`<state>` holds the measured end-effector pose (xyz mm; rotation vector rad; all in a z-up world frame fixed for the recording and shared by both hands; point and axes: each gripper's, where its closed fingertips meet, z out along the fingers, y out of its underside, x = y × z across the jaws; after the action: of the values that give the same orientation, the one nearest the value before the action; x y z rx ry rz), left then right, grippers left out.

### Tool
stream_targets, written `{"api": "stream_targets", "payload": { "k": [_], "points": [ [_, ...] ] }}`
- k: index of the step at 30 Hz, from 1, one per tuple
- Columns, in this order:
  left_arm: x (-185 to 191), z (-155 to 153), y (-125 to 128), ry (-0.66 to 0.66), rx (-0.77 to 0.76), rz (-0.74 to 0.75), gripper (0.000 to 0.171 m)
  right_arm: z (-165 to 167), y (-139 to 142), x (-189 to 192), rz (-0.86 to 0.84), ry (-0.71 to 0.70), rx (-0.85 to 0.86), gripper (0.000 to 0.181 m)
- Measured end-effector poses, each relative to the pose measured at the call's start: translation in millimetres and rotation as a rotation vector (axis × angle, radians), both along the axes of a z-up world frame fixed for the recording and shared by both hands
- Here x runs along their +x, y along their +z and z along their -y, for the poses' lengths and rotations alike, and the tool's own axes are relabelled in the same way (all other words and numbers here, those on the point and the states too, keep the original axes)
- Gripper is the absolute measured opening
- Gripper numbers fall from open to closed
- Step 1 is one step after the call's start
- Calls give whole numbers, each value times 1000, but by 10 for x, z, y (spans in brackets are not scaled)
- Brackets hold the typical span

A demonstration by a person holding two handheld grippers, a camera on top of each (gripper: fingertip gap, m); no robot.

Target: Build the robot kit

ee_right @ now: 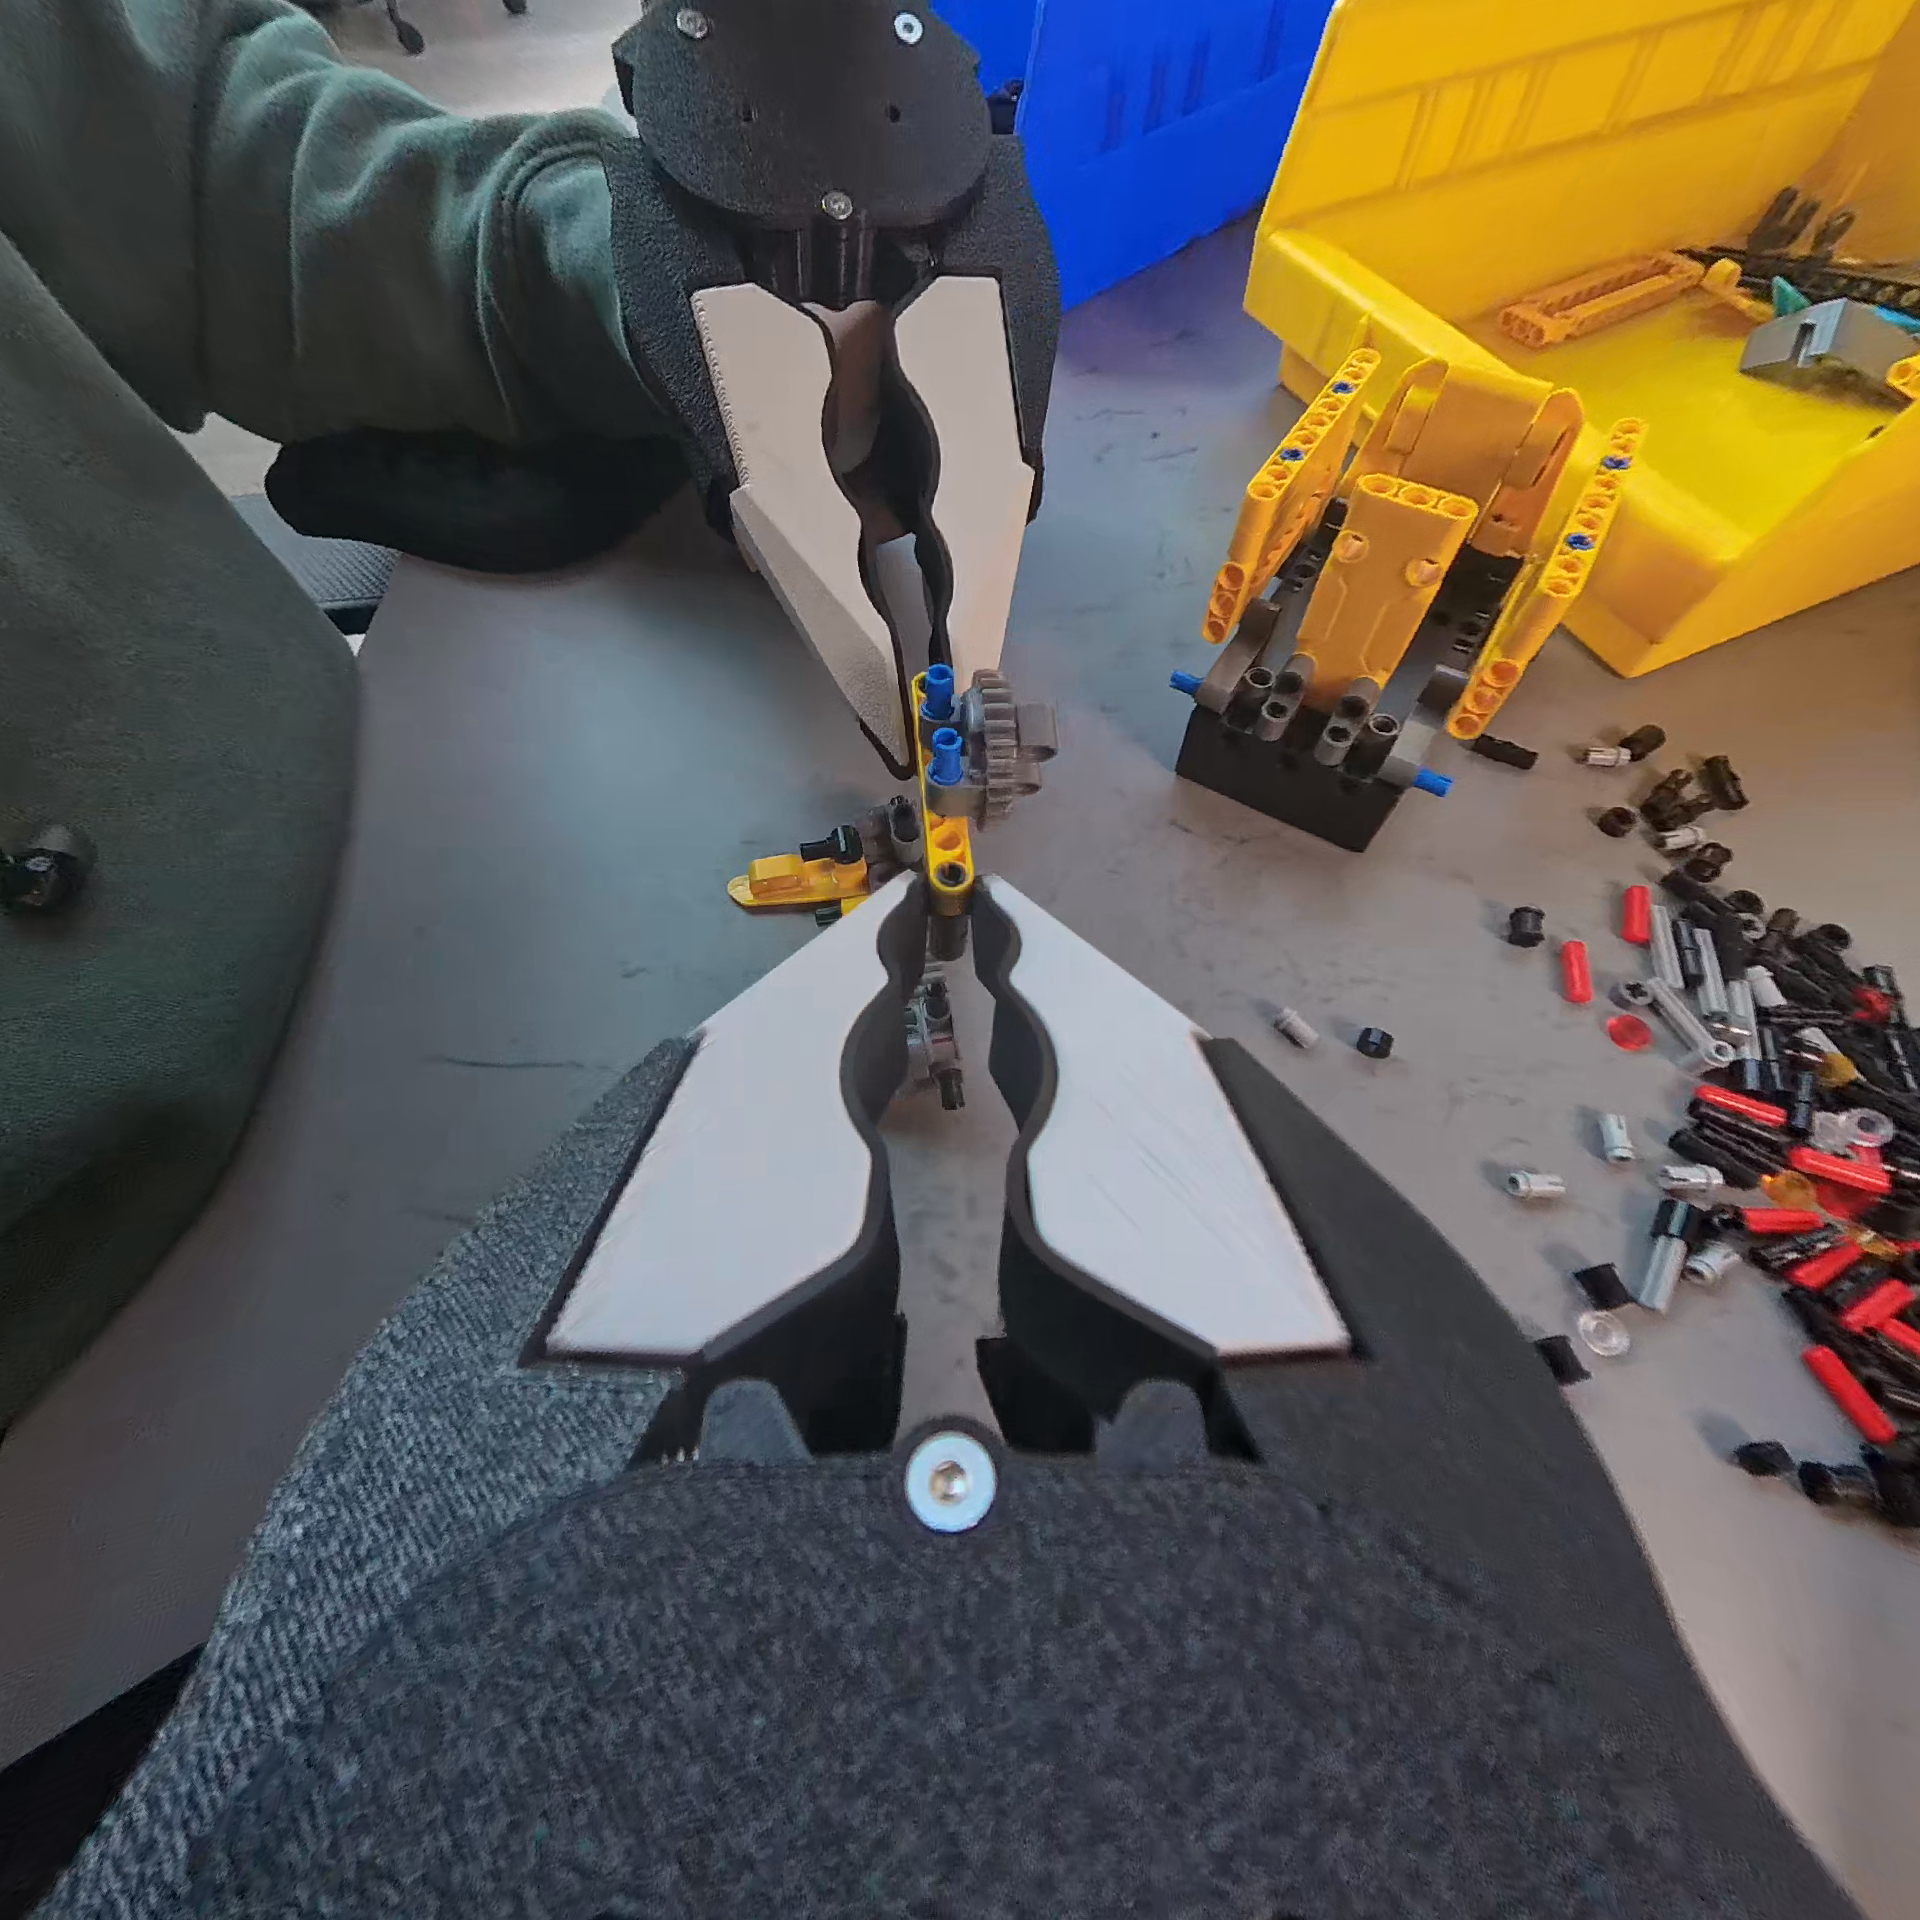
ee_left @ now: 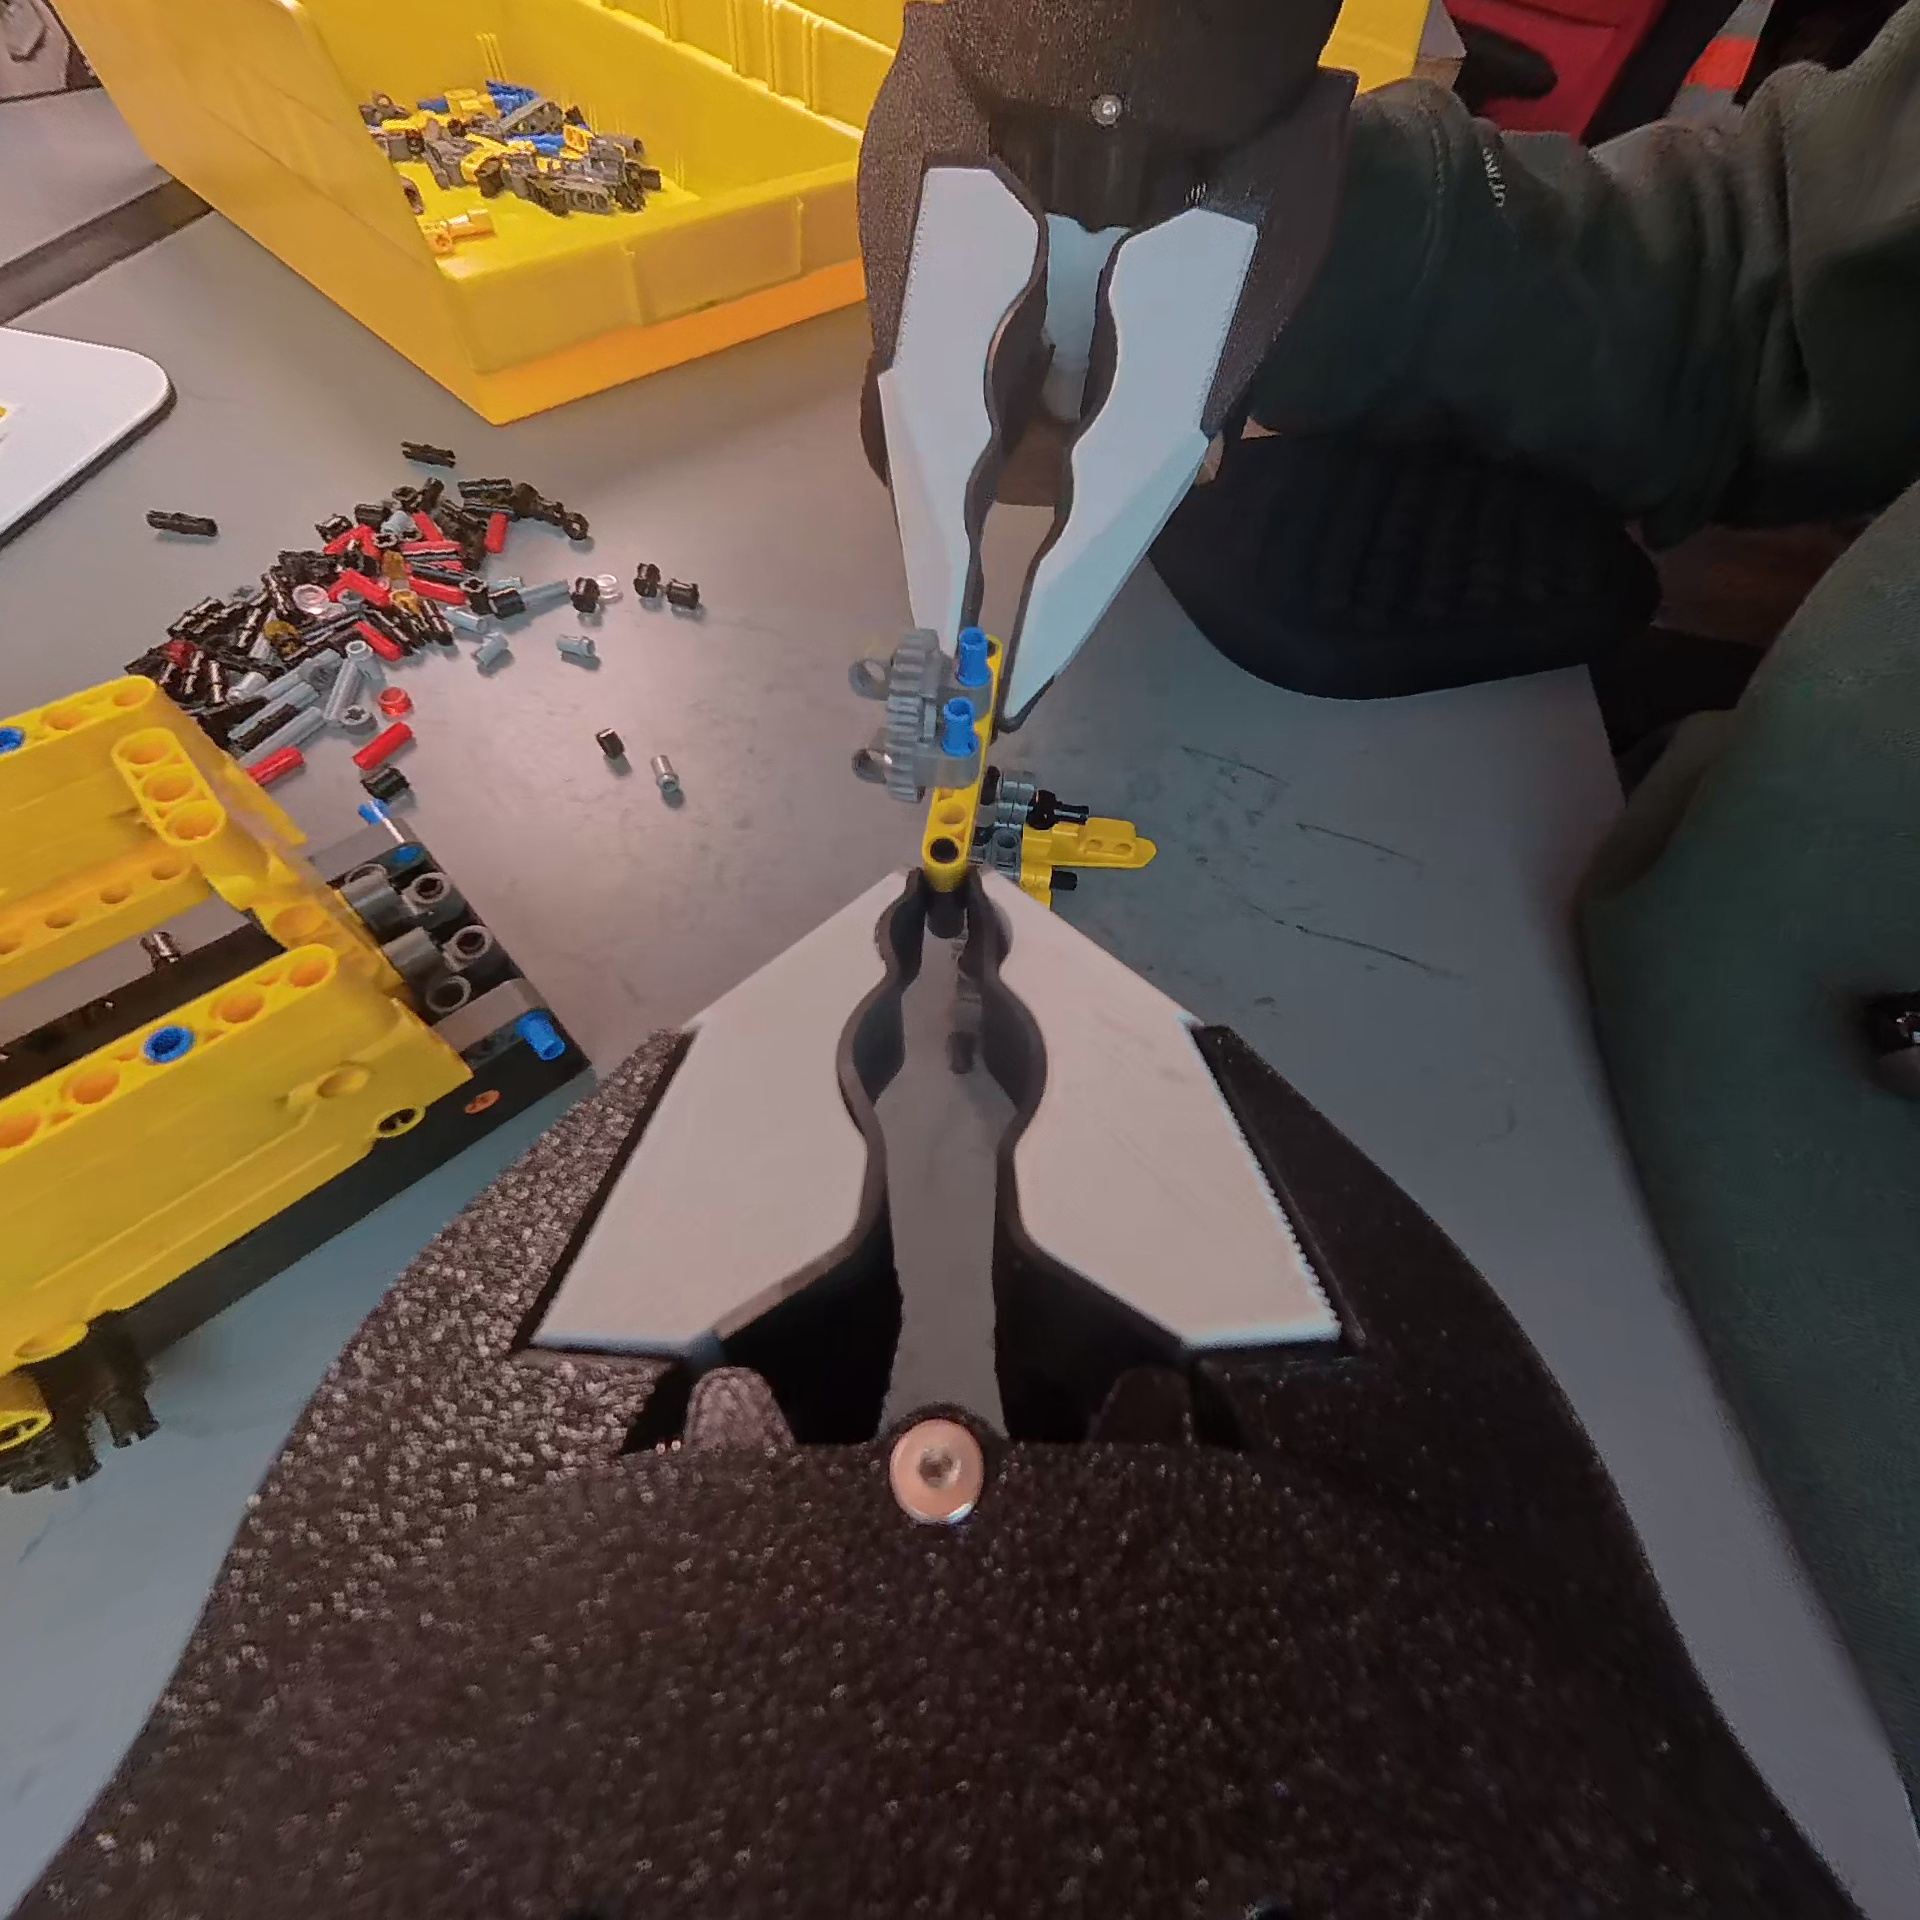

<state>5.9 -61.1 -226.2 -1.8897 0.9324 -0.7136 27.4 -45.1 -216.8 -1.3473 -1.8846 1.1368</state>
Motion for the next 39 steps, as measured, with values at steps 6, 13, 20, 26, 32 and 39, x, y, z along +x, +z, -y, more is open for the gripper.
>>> {"api": "stream_targets", "payload": {
  "k": [6, 13, 20, 26, 32, 39],
  "points": [
    [18, 30, -8, -23, -9, 1, 7, 16, -65, 24, 46, 7, -103, 7],
    [21, 69, -30, -53, -47, 10, 14, 15, -125, 46, 79, 11, -156, 7],
    [8, 50, -66, -41, -80, 3, 7, 9, -150, 42, 80, 16, -169, 7],
    [3, 56, -92, -40, -65, -39, 7, 18, -159, 41, 71, 17, -123, 7],
    [8, 69, -95, -42, -10, -101, 7, 34, -156, 50, 32, 25, -36, 7],
    [7, 74, -104, -29, 73, -202, 7, 45, -160, 57, 7, 26, 61, 7]
  ]
}}
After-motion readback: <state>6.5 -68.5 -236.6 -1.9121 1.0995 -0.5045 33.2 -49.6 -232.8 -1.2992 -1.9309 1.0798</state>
